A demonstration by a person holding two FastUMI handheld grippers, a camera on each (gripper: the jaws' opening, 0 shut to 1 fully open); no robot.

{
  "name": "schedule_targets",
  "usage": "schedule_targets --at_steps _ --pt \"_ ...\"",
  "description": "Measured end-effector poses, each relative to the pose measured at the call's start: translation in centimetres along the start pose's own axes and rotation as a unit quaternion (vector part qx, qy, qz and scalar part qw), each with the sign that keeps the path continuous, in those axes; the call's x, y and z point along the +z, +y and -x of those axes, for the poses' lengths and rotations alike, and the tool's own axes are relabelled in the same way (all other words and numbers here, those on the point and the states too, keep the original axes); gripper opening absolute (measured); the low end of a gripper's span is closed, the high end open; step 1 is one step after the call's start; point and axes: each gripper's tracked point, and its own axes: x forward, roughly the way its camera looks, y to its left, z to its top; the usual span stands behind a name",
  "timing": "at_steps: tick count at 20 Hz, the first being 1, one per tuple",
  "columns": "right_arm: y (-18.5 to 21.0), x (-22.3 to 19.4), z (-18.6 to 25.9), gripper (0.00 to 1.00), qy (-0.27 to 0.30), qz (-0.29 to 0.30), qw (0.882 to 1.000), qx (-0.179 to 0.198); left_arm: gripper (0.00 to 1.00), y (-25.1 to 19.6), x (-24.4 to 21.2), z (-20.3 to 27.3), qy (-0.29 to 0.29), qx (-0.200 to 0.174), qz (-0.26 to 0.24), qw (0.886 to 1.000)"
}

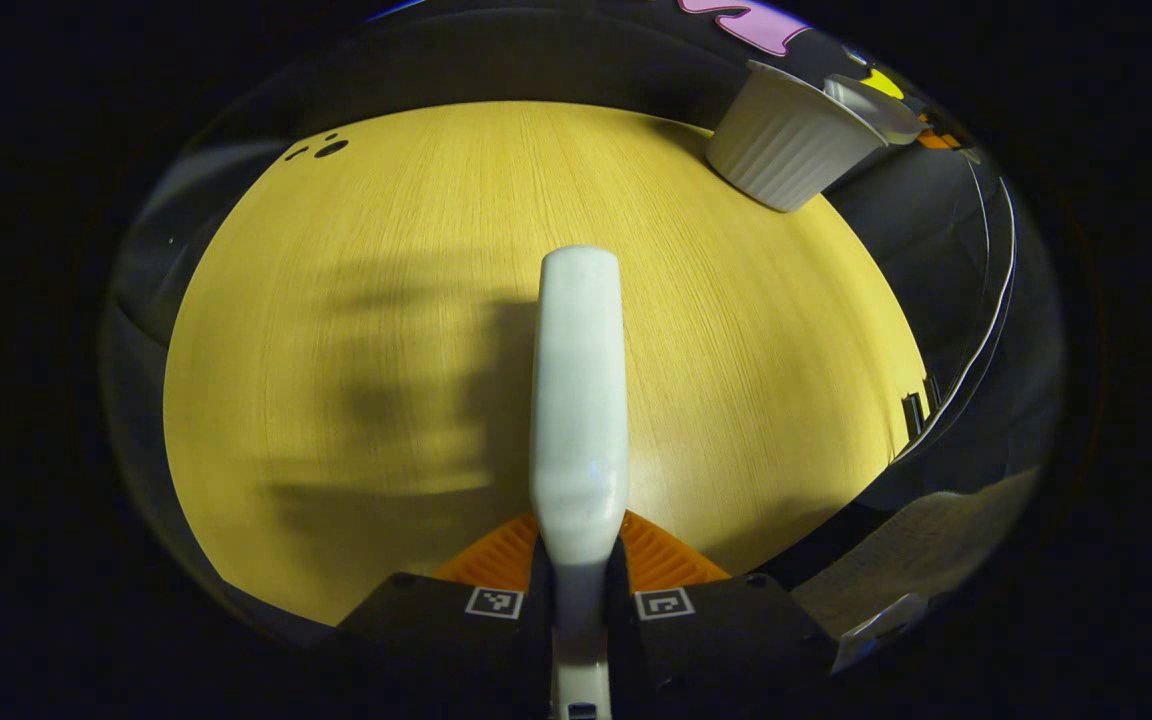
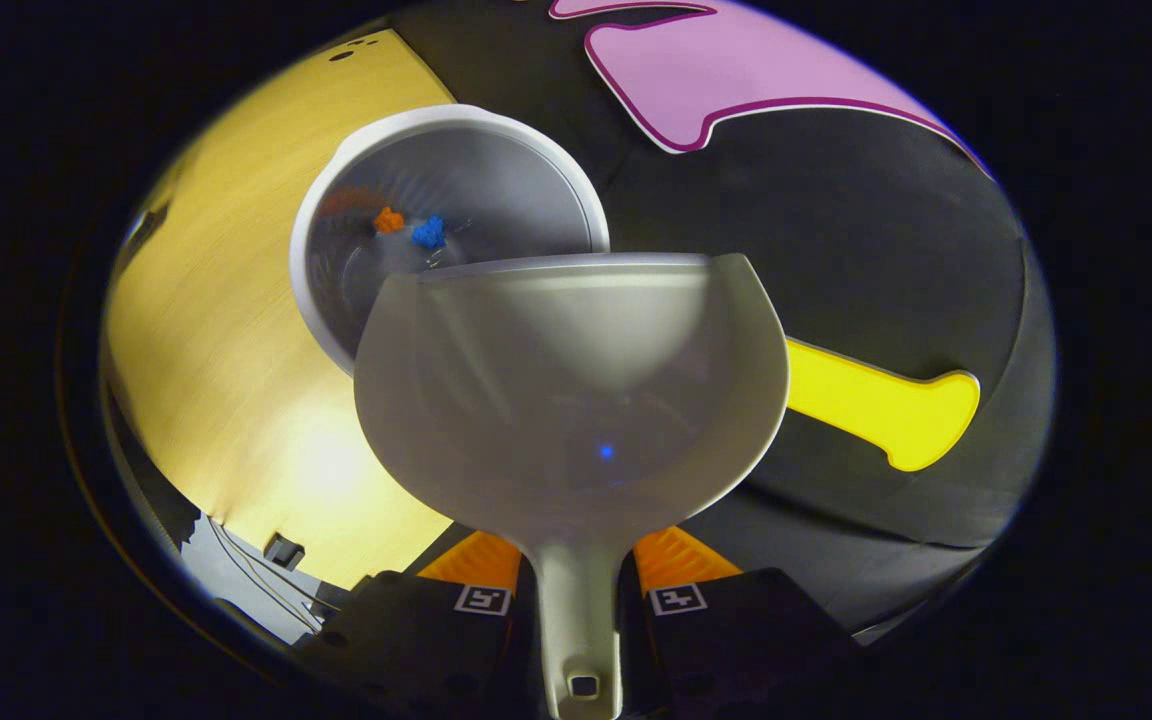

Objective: Pick up the small broom and dustpan from the desktop, sweep the trash into the dustpan with the broom, and then empty the trash into the garbage bin.

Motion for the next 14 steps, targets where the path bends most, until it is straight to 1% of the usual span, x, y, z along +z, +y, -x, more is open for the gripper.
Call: schedule_targets --at_steps 3,6,7,8,9,10,12,13,14 --pt "0.0 -0.2 0.4 0.35 -0.016 -0.022 1.000 0.000 0.26 -0.3 0.1 0.1 -0.004 0.005 0.002 1.000" --pt "0.2 -0.7 1.6 0.35 -0.046 -0.053 0.997 0.013 0.26 -0.7 0.2 0.2 -0.008 0.010 0.001 1.000" --pt "0.3 -0.7 1.9 0.35 -0.059 -0.068 0.996 0.018 0.28 -0.9 0.2 0.3 -0.010 0.012 -0.001 1.000" --pt "0.5 -0.8 2.4 0.33 -0.076 -0.087 0.993 0.025 0.28 -1.0 0.2 0.3 -0.011 0.014 -0.003 1.000" --pt "0.6 -0.7 3.2 0.35 -0.092 -0.110 0.989 0.034 0.26 -1.2 0.4 0.3 -0.012 0.017 -0.005 1.000" --pt "0.8 -0.7 4.0 0.33 -0.106 -0.135 0.984 0.044 0.27 -1.4 0.4 0.3 -0.014 0.019 -0.006 1.000" --pt "1.2 -0.9 5.3 0.38 -0.135 -0.177 0.973 0.061 0.27 -1.7 0.7 0.4 -0.016 0.023 -0.007 1.000" --pt "1.6 -1.2 6.1 0.35 -0.148 -0.193 0.967 0.070 0.27 -1.9 0.8 0.5 -0.017 0.025 -0.007 1.000" --pt "2.0 -1.4 6.9 0.35 -0.162 -0.205 0.962 0.080 0.28 -1.9 1.0 0.6 -0.018 0.028 -0.009 0.999"
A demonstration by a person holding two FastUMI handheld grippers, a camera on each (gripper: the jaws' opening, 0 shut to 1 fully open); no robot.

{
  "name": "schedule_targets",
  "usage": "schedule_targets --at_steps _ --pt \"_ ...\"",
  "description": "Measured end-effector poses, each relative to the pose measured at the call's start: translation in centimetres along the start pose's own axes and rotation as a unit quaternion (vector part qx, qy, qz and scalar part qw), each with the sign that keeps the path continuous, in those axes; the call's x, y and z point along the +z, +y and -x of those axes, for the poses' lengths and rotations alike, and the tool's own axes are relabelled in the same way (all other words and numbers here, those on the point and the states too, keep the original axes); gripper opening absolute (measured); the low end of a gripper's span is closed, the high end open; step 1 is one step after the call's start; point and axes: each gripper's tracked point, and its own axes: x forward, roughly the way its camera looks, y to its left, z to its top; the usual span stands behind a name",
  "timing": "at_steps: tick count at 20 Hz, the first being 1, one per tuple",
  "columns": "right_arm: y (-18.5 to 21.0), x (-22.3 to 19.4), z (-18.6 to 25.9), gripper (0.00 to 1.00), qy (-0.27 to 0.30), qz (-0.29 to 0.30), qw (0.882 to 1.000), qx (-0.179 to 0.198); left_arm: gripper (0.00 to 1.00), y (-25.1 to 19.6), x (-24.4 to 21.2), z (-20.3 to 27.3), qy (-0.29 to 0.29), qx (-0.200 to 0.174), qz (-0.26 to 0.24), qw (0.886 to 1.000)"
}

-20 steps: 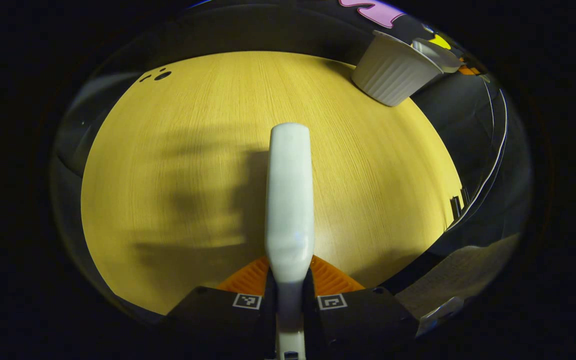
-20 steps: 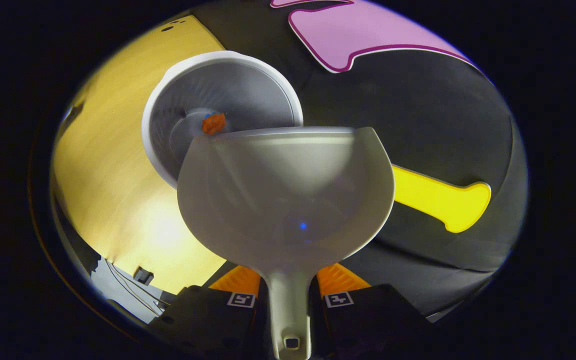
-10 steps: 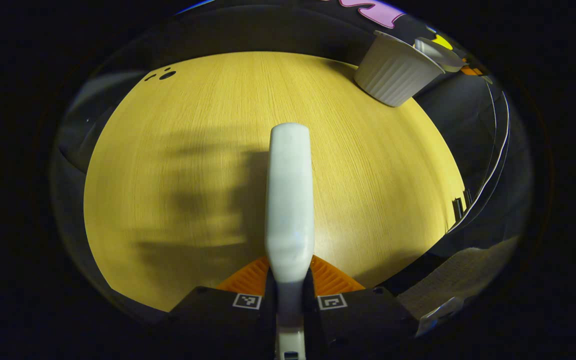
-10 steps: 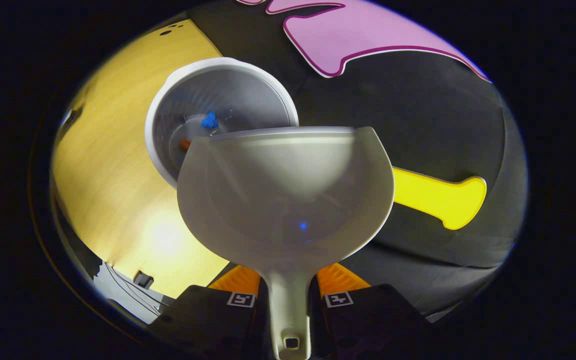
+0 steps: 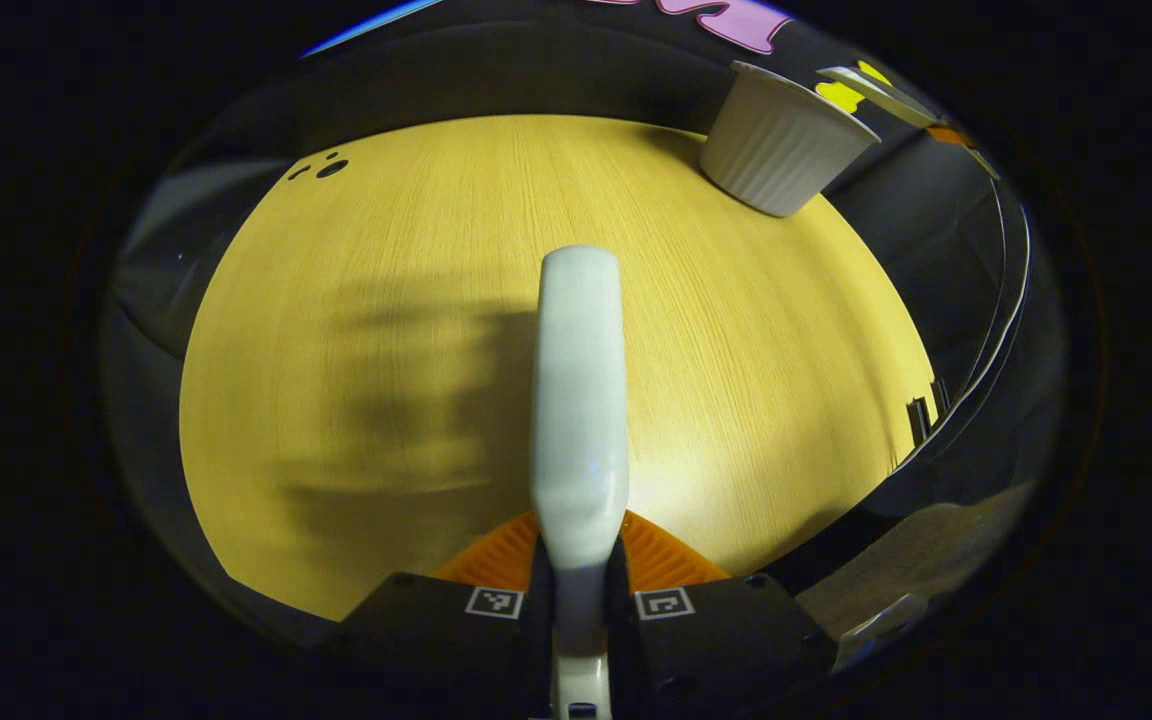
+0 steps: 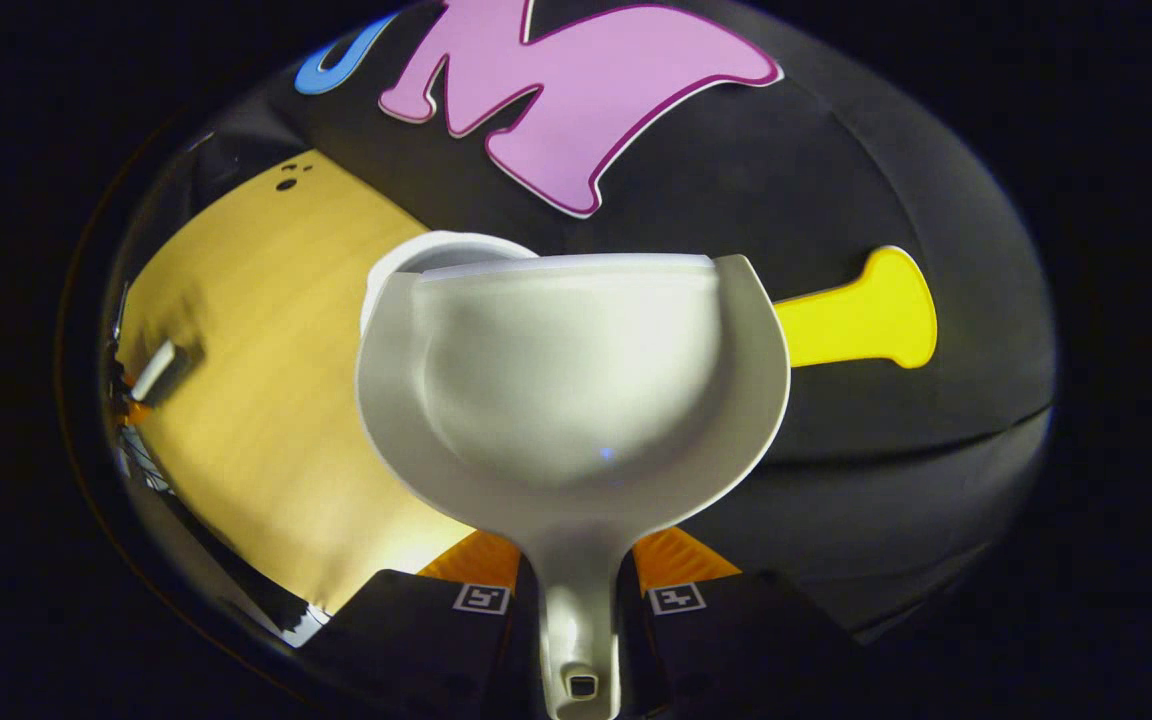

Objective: Pick up the small broom and dustpan from the desktop, sweep the trash into the dustpan with the broom, and then empty the trash into the garbage bin.

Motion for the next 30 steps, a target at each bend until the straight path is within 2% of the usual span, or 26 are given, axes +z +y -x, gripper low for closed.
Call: schedule_targets --at_steps 2,4,7,12,15,17,20,21,22,30 --pt "1.1 -0.3 1.3 0.35 -0.025 -0.023 0.999 0.023 0.27 0.0 0.2 0.1 -0.001 0.007 -0.003 1.000" --pt "3.6 -0.6 3.0 0.35 -0.052 -0.058 0.995 0.068 0.26 0.0 0.4 0.3 -0.002 0.017 -0.006 1.000" --pt "7.3 -1.5 3.8 0.35 -0.066 -0.076 0.988 0.113 0.26 0.0 0.8 0.5 0.000 0.028 -0.007 1.000" --pt "14.6 -5.3 4.0 0.35 -0.060 -0.090 0.979 0.172 0.27 0.5 1.8 1.0 0.001 0.051 -0.014 0.999" --pt "20.7 -9.8 2.7 0.35 -0.025 -0.099 0.972 0.210 0.26 0.5 2.1 1.1 0.001 0.062 -0.017 0.998" --pt "23.4 -12.2 1.6 0.33 -0.005 -0.100 0.970 0.222 0.26 0.4 2.2 1.1 0.002 0.066 -0.020 0.998" --pt "26.7 -15.5 -0.2 0.35 0.023 -0.101 0.968 0.228 0.26 0.3 2.4 0.9 0.004 0.074 -0.022 0.997" --pt "27.3 -16.5 -0.8 0.32 0.032 -0.101 0.968 0.228 0.26 0.2 2.4 0.8 0.003 0.078 -0.024 0.997" --pt "28.1 -17.5 -1.6 0.35 0.040 -0.104 0.967 0.229 0.27 0.1 2.4 0.8 0.002 0.083 -0.028 0.996" --pt "32.2 -21.3 -7.3 0.35 0.069 -0.111 0.969 0.210 0.26 -0.3 1.7 0.4 0.005 0.110 -0.042 0.993"
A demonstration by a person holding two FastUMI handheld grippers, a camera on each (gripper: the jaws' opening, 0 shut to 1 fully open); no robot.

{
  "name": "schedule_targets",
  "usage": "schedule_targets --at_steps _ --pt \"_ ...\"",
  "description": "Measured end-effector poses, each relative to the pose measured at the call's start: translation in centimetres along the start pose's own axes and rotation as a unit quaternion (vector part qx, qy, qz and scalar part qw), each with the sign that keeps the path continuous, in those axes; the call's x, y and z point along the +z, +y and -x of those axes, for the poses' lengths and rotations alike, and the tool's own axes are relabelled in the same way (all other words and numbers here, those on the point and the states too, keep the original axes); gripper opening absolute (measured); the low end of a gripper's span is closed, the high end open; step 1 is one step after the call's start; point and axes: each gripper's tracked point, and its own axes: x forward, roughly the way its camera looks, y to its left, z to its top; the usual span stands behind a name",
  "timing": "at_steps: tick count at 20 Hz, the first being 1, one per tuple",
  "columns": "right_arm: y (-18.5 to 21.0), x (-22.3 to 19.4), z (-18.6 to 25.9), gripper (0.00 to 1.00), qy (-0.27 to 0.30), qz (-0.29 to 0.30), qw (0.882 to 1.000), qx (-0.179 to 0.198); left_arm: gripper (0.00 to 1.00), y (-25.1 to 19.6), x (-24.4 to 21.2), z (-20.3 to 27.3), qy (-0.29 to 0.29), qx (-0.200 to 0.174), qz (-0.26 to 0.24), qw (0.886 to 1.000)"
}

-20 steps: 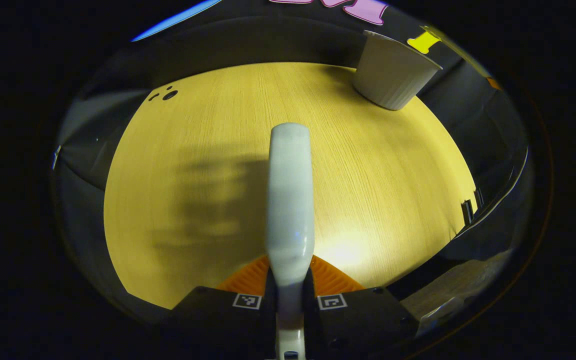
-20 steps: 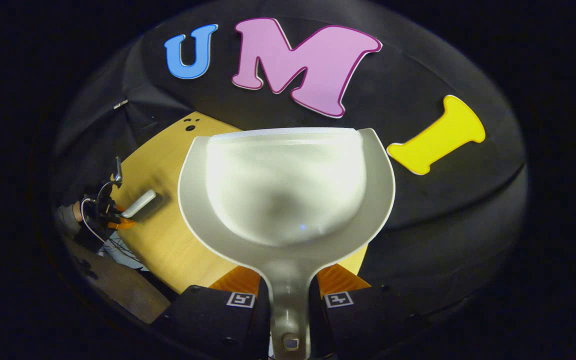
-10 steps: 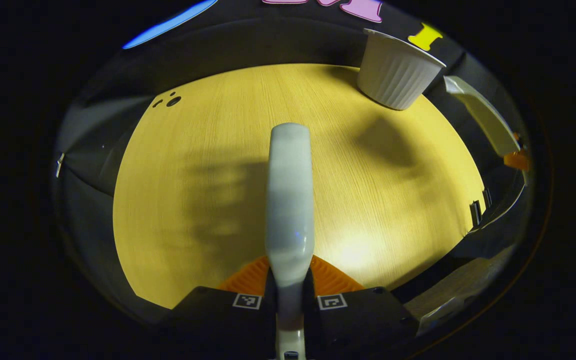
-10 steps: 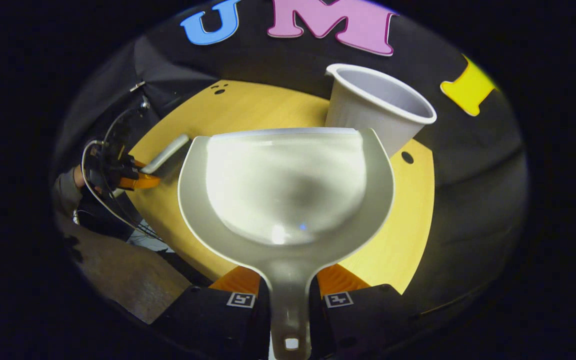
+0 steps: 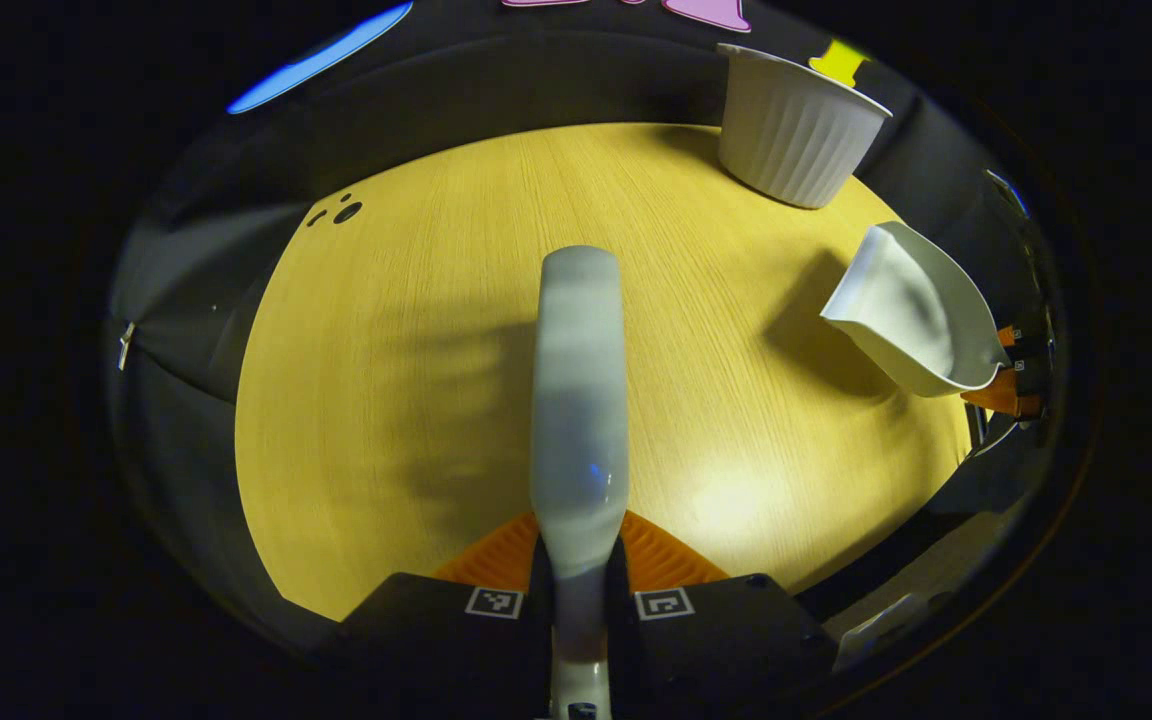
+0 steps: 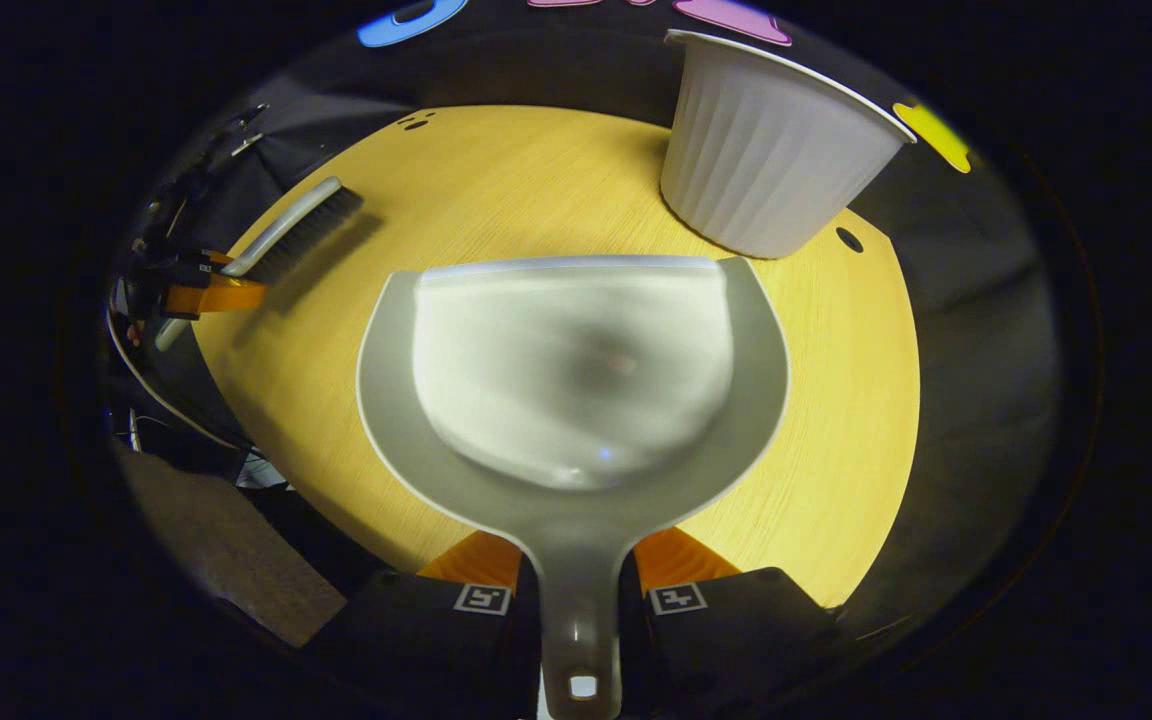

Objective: Pick up the small broom and dustpan from the desktop, sweep the trash into the dustpan with the broom, and then empty the trash into the garbage bin.

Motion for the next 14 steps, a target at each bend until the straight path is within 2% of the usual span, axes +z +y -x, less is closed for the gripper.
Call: schedule_targets --at_steps 6,7,10,13,14 --pt "0.7 -0.6 -2.7 0.32 0.000 -0.008 1.000 -0.002 0.27 0.0 -0.8 -1.0 0.002 0.018 0.004 1.000" --pt "0.9 -0.8 -2.9 0.35 0.003 -0.005 1.000 -0.003 0.28 0.1 -0.9 -1.3 0.003 0.020 0.004 1.000" --pt "1.1 -1.4 -4.1 0.33 0.009 -0.004 1.000 -0.002 0.28 0.1 -1.1 -2.2 0.006 0.027 0.000 1.000" --pt "1.8 -1.8 -4.8 0.37 0.013 -0.023 1.000 0.009 0.33 0.3 -1.0 -2.9 0.005 0.036 -0.007 0.999" --pt "2.1 -1.9 -4.9 0.37 0.014 -0.025 1.000 0.013 0.31 0.4 -1.1 -2.9 0.006 0.039 -0.008 0.999"
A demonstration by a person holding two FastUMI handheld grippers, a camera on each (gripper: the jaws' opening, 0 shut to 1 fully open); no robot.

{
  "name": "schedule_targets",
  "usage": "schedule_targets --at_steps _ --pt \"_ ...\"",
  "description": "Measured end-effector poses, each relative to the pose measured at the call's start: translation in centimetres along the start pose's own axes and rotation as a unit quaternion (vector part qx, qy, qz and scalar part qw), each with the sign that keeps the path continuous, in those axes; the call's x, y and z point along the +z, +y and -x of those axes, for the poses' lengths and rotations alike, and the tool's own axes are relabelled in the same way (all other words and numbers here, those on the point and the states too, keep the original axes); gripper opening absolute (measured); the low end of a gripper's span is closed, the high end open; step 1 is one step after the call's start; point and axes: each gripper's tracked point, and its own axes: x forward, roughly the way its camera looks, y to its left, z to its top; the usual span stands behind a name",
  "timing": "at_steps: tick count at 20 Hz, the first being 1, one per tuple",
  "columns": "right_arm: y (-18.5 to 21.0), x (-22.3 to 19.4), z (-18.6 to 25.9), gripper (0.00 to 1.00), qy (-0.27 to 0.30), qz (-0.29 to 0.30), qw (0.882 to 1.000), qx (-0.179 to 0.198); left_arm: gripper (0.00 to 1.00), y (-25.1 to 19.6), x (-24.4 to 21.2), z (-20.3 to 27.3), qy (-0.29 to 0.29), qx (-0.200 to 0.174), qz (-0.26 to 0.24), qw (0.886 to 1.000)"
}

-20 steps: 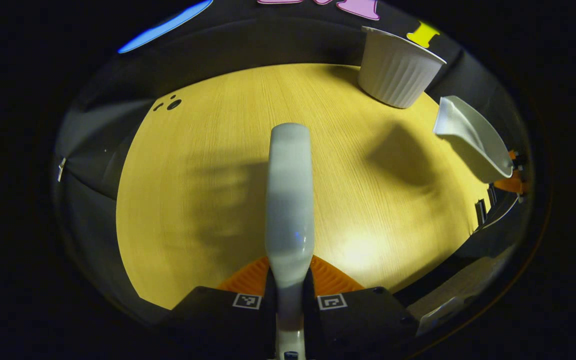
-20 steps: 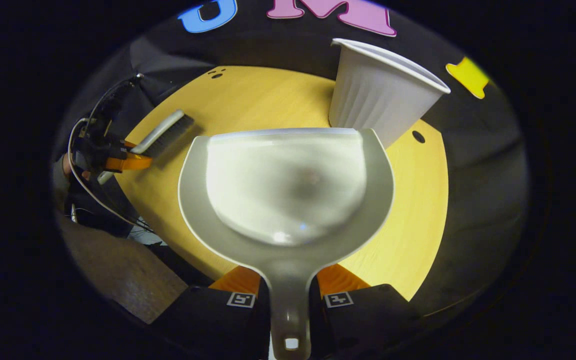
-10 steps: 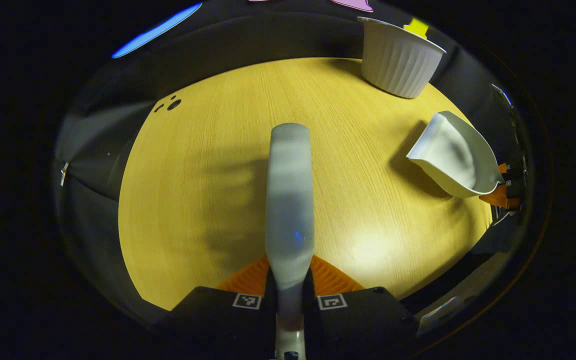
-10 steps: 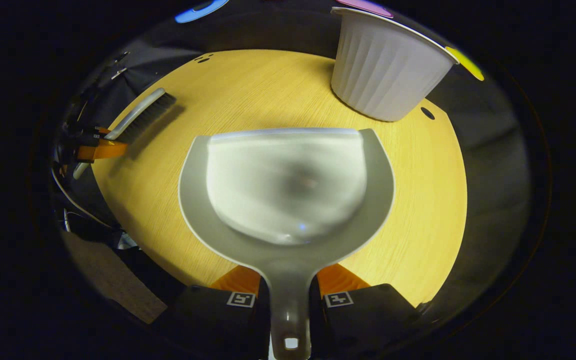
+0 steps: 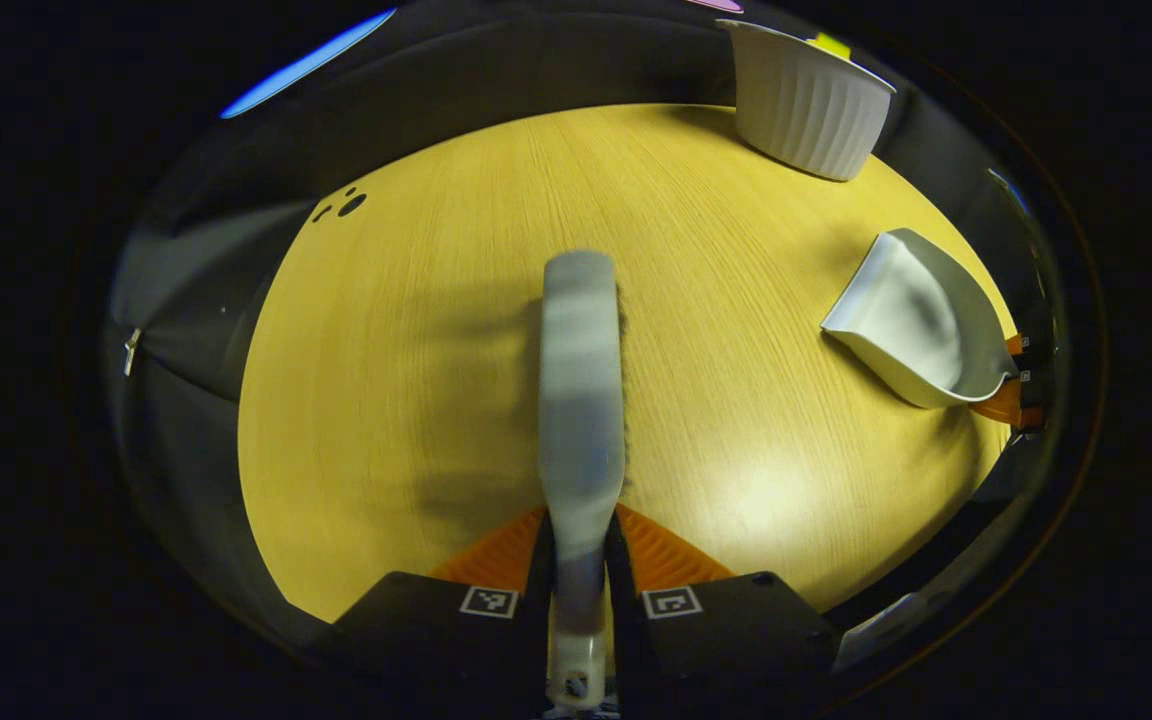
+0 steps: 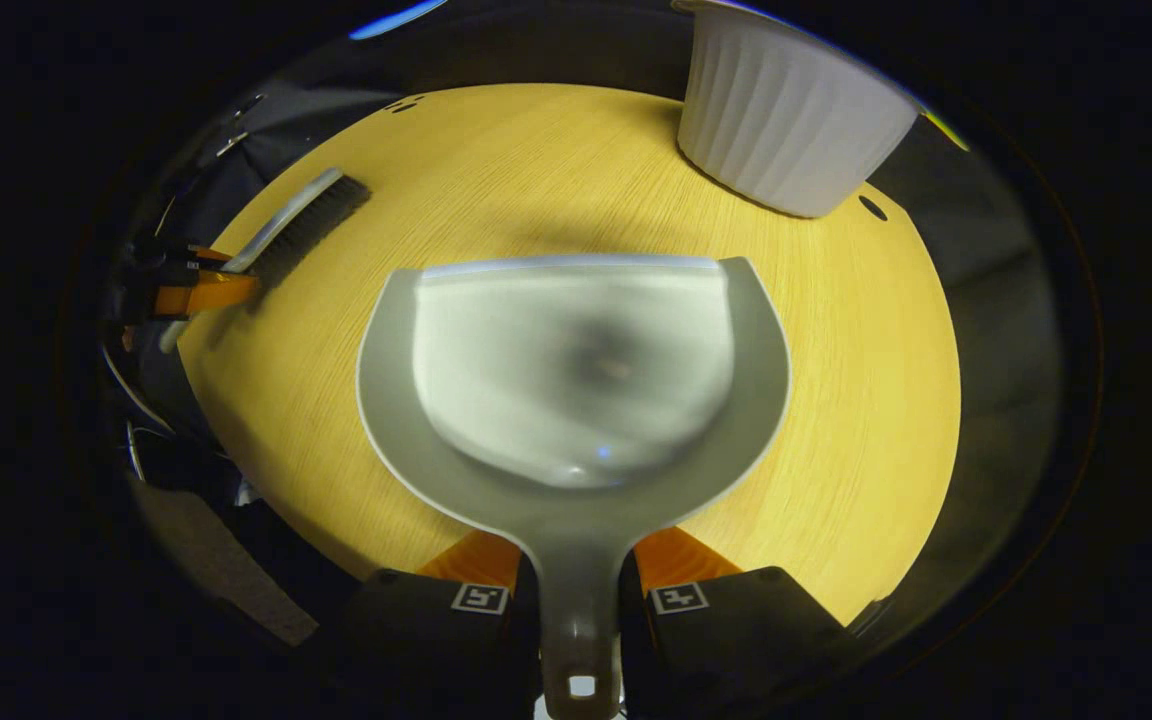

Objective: Pick up the small broom and dustpan from the desktop, sweep the trash into the dustpan with the broom, and then empty the trash into the garbage bin.

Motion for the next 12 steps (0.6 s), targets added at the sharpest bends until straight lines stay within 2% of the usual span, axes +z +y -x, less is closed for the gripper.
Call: schedule_targets --at_steps 1,2,4,5,6,7,8,9,11,12 --pt "0.0 0.1 0.1 0.38 0.001 0.006 1.000 0.001 0.24 0.1 -0.1 0.0 -0.001 0.003 -0.002 1.000" --pt "-0.1 -0.1 0.3 0.39 0.002 0.010 1.000 0.001 0.30 0.5 0.0 0.1 -0.001 0.007 -0.007 1.000" --pt "0.3 0.1 1.0 0.41 0.003 0.007 1.000 0.007 0.32 1.0 -0.4 0.9 0.003 0.012 -0.015 1.000" --pt "0.2 0.1 1.4 0.42 0.003 0.008 1.000 0.008 0.40 1.2 -0.3 1.1 0.001 0.012 -0.019 1.000" --pt "0.1 0.3 2.0 0.38 -0.001 0.008 1.000 0.008 0.25 1.3 -0.2 1.3 -0.003 0.011 -0.023 1.000" --pt "0.0 0.3 3.0 0.42 -0.005 0.008 1.000 0.009 0.25 1.4 -0.2 1.7 -0.007 0.011 -0.025 1.000" --pt "0.0 0.4 4.0 0.43 -0.009 0.007 1.000 0.011 0.33 1.6 -0.1 2.5 -0.010 0.011 -0.025 1.000" --pt "0.0 0.4 5.1 0.46 -0.013 0.006 1.000 0.013 0.33 1.7 0.0 3.2 -0.017 0.013 -0.024 0.999" --pt "-0.3 1.3 7.7 0.40 -0.036 0.002 0.999 0.011 0.33 2.0 0.7 5.0 -0.035 0.014 -0.021 0.999" --pt "-0.4 1.9 9.2 0.42 -0.049 -0.002 0.999 0.011 0.33 2.1 1.4 6.1 -0.047 0.015 -0.019 0.999"
